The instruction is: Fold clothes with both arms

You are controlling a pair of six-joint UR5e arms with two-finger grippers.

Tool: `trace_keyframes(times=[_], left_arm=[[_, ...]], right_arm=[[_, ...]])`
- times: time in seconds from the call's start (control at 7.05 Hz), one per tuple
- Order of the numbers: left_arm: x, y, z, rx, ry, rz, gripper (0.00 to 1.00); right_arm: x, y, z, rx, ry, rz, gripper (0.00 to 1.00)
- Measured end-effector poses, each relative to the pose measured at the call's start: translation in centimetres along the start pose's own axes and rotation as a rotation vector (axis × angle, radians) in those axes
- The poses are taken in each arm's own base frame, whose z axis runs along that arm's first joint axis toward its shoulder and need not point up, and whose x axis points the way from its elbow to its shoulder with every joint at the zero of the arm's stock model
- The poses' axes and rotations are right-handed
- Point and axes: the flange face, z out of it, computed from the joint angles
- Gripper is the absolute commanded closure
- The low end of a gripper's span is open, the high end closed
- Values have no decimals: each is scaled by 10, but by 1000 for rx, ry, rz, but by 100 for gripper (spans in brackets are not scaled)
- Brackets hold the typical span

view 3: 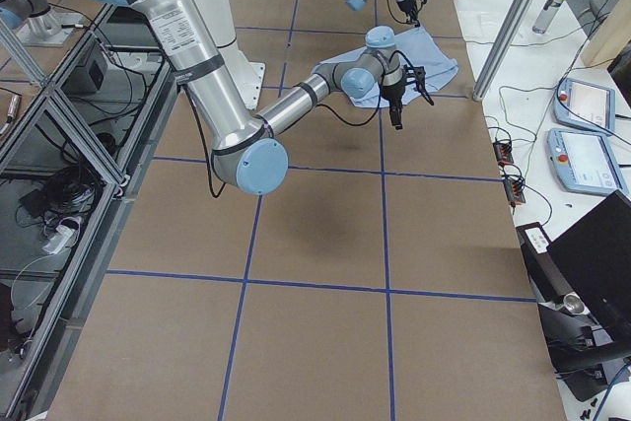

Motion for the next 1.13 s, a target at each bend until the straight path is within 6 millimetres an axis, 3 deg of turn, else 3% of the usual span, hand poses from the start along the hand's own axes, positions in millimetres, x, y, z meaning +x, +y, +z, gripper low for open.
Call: trace_keyframes(times=[0.14,0.43,0.71,0.85,1.13], left_arm=[[-6,0,-4,24,16,11,0],[-8,10,-30,53,114,12,0],[3,17,-51,61,187,-8,0],[10,18,-57,64,205,-31,0],[21,23,-59,55,222,-71,0]], right_arm=[[-19,8,1,-9,-16,7,0],[-81,18,3,-18,-54,67,0],[-143,29,26,19,-60,101,1],[-169,40,47,31,-49,107,9],[-191,62,79,51,-4,118,28]])
